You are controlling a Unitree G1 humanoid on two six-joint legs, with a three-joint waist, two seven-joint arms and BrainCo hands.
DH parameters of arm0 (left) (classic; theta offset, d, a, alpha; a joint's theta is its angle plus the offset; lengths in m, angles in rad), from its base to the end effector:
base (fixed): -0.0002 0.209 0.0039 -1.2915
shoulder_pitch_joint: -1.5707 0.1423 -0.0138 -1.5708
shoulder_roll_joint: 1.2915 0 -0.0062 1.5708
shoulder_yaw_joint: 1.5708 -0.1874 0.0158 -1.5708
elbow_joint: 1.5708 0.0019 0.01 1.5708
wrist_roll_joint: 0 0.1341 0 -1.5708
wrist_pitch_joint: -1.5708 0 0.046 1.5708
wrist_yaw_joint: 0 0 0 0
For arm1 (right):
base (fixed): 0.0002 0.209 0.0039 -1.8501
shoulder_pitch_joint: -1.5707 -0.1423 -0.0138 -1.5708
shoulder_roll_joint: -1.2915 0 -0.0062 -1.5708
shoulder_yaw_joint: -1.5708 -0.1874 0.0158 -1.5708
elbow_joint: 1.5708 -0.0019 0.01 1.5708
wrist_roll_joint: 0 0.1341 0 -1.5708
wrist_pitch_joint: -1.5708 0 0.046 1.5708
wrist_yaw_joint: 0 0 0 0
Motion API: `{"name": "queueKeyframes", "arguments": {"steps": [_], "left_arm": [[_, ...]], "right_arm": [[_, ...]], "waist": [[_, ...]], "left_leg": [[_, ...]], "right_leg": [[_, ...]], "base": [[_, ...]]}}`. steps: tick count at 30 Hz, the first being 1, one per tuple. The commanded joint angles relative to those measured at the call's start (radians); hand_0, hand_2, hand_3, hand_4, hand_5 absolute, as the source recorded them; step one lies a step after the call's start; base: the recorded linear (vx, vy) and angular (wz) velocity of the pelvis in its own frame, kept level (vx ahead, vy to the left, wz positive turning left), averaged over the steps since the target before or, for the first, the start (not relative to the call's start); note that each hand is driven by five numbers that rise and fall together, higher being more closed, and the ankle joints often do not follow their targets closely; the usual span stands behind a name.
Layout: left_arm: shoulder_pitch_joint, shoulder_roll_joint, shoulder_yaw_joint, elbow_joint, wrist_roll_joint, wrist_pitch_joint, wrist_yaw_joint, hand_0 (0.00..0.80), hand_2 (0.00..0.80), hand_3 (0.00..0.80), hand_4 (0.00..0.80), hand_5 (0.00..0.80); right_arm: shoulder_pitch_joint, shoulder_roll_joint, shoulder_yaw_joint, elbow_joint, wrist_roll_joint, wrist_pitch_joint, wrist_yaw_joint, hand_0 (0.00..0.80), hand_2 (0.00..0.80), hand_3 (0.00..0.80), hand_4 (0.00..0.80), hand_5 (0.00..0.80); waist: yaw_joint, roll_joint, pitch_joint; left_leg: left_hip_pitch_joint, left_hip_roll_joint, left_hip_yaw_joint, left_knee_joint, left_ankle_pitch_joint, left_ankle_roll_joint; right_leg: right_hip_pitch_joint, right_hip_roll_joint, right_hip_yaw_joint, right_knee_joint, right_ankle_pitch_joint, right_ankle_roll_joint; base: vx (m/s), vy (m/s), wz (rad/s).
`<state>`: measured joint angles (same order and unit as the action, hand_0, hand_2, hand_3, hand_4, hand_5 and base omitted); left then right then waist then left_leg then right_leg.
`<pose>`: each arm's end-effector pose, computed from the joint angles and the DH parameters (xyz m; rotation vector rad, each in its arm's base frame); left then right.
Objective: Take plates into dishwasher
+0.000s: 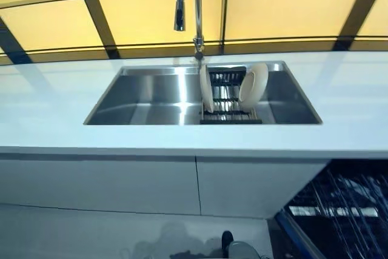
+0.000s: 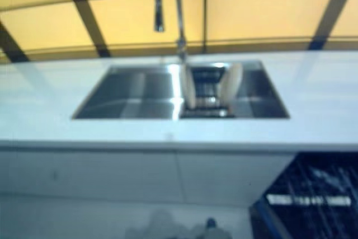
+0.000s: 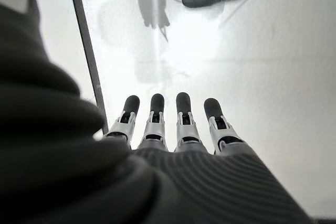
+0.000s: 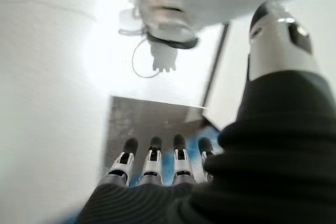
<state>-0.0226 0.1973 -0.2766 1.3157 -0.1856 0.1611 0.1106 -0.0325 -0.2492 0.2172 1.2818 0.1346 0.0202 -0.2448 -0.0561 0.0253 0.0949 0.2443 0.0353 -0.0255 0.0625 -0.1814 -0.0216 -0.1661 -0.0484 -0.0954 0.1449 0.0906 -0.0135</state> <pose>0.0553 0.2066 -0.1234 0.2783 1.4542 0.1201 0.0718 -0.2254 -0.1161 -0.3971 1.2442 -0.2678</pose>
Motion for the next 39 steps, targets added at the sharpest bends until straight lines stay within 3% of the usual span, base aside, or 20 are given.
{"name": "queueKeyframes", "arguments": {"steps": [1, 11, 13, 16, 17, 18, 19, 20, 21, 23, 26, 29, 35, 39], "left_arm": [[-0.044, 0.019, -0.003, 0.015, 0.033, -0.019, 0.003, 0.0, 0.0, 0.0, 0.0, 0.0], [-0.029, 0.059, -0.012, 0.013, 0.074, 0.009, 0.015, 0.0, 0.0, 0.0, 0.0, 0.0], [-0.025, 0.06, -0.005, 0.004, 0.07, 0.009, 0.016, 0.0, 0.0, 0.0, 0.0, 0.0], [-0.028, 0.058, -0.008, -0.007, 0.043, 0.013, 0.035, 0.0, 0.0, 0.0, 0.0, 0.0], [-0.028, 0.057, -0.008, -0.008, 0.04, -0.01, 0.042, 0.0, 0.0, 0.0, 0.0, 0.0], [-0.03, 0.056, -0.008, -0.012, 0.041, -0.012, 0.04, 0.0, 0.0, 0.0, 0.0, 0.0], [-0.034, 0.053, -0.013, -0.019, 0.041, -0.015, 0.036, 0.0, 0.0, 0.0, 0.0, 0.0], [-0.035, 0.046, -0.025, -0.029, 0.047, -0.021, 0.042, 0.0, 0.0, 0.0, 0.0, 0.0], [-0.036, 0.05, -0.033, -0.05, 0.054, -0.017, 0.058, 0.0, 0.0, 0.0, 0.0, 0.0], [-0.06, 0.068, -0.046, -0.072, 0.06, 0.023, 0.032, 0.0, 0.0, 0.0, 0.0, 0.0], [-0.102, 0.127, -0.047, -0.067, 0.031, 0.022, 0.057, 0.0, 0.0, 0.0, 0.0, 0.0], [-0.092, 0.161, -0.018, -0.07, 0.029, 0.026, 0.054, 0.0, 0.0, 0.0, 0.0, 0.0], [-0.051, 0.21, 0.046, -0.082, 0.074, 0.044, 0.02, 0.0, 0.0, 0.0, 0.0, 0.0], [-0.05, 0.224, 0.065, -0.073, 0.089, 0.047, 0.006, 0.0, 0.0, 0.0, 0.0, 0.0]], "right_arm": [[-0.029, -0.005, 0.033, -0.013, -0.016, -0.03, 0.012, 0.0, 0.0, 0.0, 0.0, 0.0], [-0.056, 0.008, 0.048, -0.042, 0.046, -0.062, 0.012, 0.0, 0.0, 0.0, 0.0, 0.0], [-0.073, 0.005, 0.064, -0.06, 0.012, -0.069, 0.034, 0.0, 0.0, 0.0, 0.0, 0.0], [-0.085, -0.009, 0.091, -0.088, -0.016, -0.057, 0.087, 0.0, 0.0, 0.0, 0.0, 0.0], [-0.096, -0.026, 0.122, -0.112, -0.02, -0.062, 0.124, 0.0, 0.0, 0.0, 0.0, 0.0], [-0.098, -0.033, 0.128, -0.124, -0.016, -0.057, 0.132, 0.0, 0.0, 0.0, 0.0, 0.0], [-0.101, -0.043, 0.136, -0.139, -0.017, -0.049, 0.152, 0.0, 0.0, 0.0, 0.0, 0.0], [-0.102, -0.056, 0.146, -0.147, -0.006, -0.052, 0.197, 0.0, 0.0, 0.0, 0.0, 0.0], [-0.109, -0.067, 0.148, -0.152, -0.009, -0.059, 0.252, 0.0, 0.0, 0.0, 0.0, 0.0], [-0.132, -0.074, 0.155, -0.171, -0.039, -0.031, 0.278, 0.0, 0.0, 0.0, 0.0, 0.0], [-0.163, -0.09, 0.163, -0.14, -0.02, -0.051, 0.351, 0.0, 0.0, 0.0, 0.0, 0.0], [-0.159, -0.095, 0.174, -0.149, -0.06, -0.046, 0.418, 0.0, 0.0, 0.0, 0.0, 0.0], [-0.147, -0.191, 0.272, -0.364, -0.212, 0.001, 0.869, 0.0, 0.0, 0.0, 0.0, 0.0], [-0.172, -0.29, 0.316, -0.64, -0.101, 0.107, 1.112, 0.0, 0.0, 0.0, 0.0, 0.0]], "waist": [[-0.017, -0.057, 0.015], [-0.008, -0.048, 0.029], [0.015, -0.048, 0.033], [0.013, -0.065, 0.023], [0.028, -0.079, 0.022], [0.042, -0.087, 0.029], [0.059, -0.09, 0.033], [0.078, -0.079, 0.051], [0.079, -0.081, 0.063], [0.083, -0.08, 0.062], [0.093, -0.084, 0.073], [0.102, -0.09, 0.062], [0.125, -0.128, 0.017], [0.118, -0.148, 0.005]], "left_leg": [[-0.056, -0.071, 0.016, -0.014, 0.028, 0.061], [-0.044, -0.043, 0.05, -0.075, 0.057, 0.05], [-0.043, -0.028, 0.105, -0.048, 0.052, 0.04], [-0.03, -0.019, 0.087, 0.071, 0.008, 0.027], [-0.112, -0.024, 0.062, 0.266, 0.069, 0.0], [-0.187, -0.039, 0.055, 0.311, 0.102, -0.004], [-0.26, -0.052, 0.049, 0.288, 0.15, -0.011], [-0.286, -0.038, 0.068, 0.195, 0.177, -0.017], [-0.287, -0.022, 0.102, 0.167, 0.162, -0.011], [-0.281, -0.044, 0.091, 0.13, 0.128, 0.011], [-0.213, -0.027, 0.099, 0.031, 0.135, 0.015], [-0.179, -0.013, 0.101, -0.026, 0.141, 0.015], [-0.155, 0.014, 0.141, -0.093, 0.163, 0.007], [-0.141, 0.024, 0.149, -0.135, 0.184, -0.002]], "right_leg": [[0.016, -0.083, 0.027, -0.08, 0.066, 0.144], [-0.001, -0.11, -0.03, -0.037, 0.04, 0.165], [-0.012, -0.136, -0.132, 0.036, 0.016, 0.162], [0.008, -0.124, -0.111, -0.007, 0.013, 0.137], [0.049, -0.106, -0.094, -0.048, 0.003, 0.106], [0.083, -0.104, -0.086, -0.068, 0.0, 0.099], [0.124, -0.096, -0.075, -0.09, -0.008, 0.094], [0.169, -0.083, -0.059, -0.097, -0.024, 0.097], [0.171, -0.091, -0.055, -0.085, -0.032, 0.103], [0.147, -0.106, -0.07, -0.072, -0.029, 0.11], [0.101, -0.146, -0.097, -0.064, 0.033, 0.155], [0.105, -0.15, -0.109, -0.102, 0.059, 0.176], [0.159, -0.135, -0.152, -0.195, 0.073, 0.193], [0.173, -0.124, -0.152, -0.207, 0.072, 0.191]], "base": [[0.06, -0.049, -0.09], [0.092, -0.041, 0.05], [0.057, -0.072, -0.1], [0.107, -0.101, -0.34], [0.076, -0.089, 0.0], [0.084, -0.057, 0.03], [0.072, 0.04, -0.18], [0.093, 0.096, -0.37], [0.075, 0.118, -0.51], [0.013, 0.101, -0.38], [0.047, 0.016, -0.69], [0.104, -0.116, 0.23], [0.074, -0.093, 0.04], [0.045, -0.051, -0.03]]}}
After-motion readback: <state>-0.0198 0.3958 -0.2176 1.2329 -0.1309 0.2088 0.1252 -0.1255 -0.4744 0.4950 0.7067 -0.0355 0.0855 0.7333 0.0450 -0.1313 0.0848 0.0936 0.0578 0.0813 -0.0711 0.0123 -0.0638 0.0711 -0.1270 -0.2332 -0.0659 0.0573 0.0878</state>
